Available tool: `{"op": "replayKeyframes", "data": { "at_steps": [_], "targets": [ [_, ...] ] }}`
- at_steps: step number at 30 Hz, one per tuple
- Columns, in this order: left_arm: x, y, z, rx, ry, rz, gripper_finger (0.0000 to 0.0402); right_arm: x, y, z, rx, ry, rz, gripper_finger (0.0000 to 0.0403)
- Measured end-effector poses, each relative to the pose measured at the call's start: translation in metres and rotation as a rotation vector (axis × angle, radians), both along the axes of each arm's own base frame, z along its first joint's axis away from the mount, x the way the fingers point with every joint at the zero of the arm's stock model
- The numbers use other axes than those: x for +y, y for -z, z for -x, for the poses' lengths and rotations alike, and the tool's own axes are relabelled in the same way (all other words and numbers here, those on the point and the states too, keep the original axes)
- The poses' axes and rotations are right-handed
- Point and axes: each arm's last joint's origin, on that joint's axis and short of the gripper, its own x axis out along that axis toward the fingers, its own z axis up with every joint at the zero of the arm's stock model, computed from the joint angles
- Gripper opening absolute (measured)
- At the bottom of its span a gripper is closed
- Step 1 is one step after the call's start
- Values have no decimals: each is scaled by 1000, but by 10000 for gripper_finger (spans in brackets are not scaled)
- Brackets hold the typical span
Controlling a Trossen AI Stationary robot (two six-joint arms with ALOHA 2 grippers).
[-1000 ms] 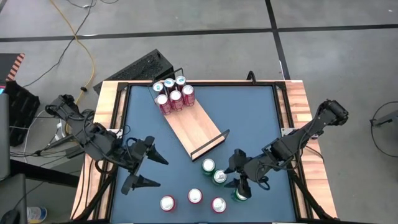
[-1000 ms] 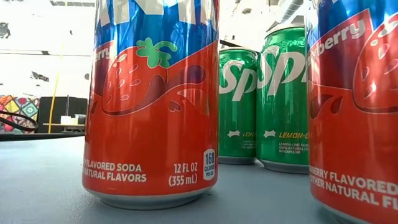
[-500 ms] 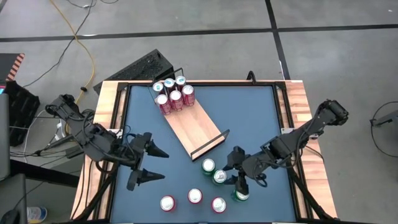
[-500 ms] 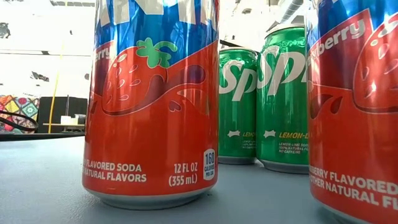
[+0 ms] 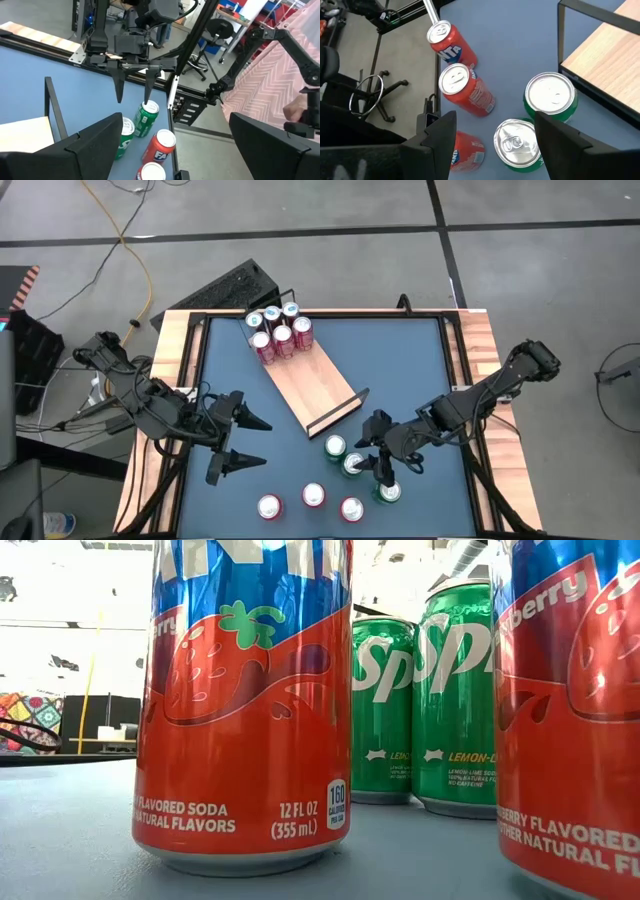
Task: Place canned beverage on shelf
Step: Put the bottom green soda can on the shelf
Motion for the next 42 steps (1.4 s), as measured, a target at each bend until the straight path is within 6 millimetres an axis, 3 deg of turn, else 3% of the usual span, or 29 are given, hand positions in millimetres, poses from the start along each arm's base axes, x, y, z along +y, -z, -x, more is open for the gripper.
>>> {"op": "replayKeyframes", "data": {
  "at_steps": [11,27,36,42],
  "targets": [
    [0,0,0,-9,-7,-49,352,11,-9,-1,-63,-88,-124,249],
    [1,2,0,13,-8,-65,352,56,-1,37,143,-120,-287,249],
    [1,2,0,7,-37,-63,352,51,-1,34,172,-138,-316,249],
    [2,2,0,4,-64,-67,352,30,-1,17,132,-196,-252,249]
  ]
}}
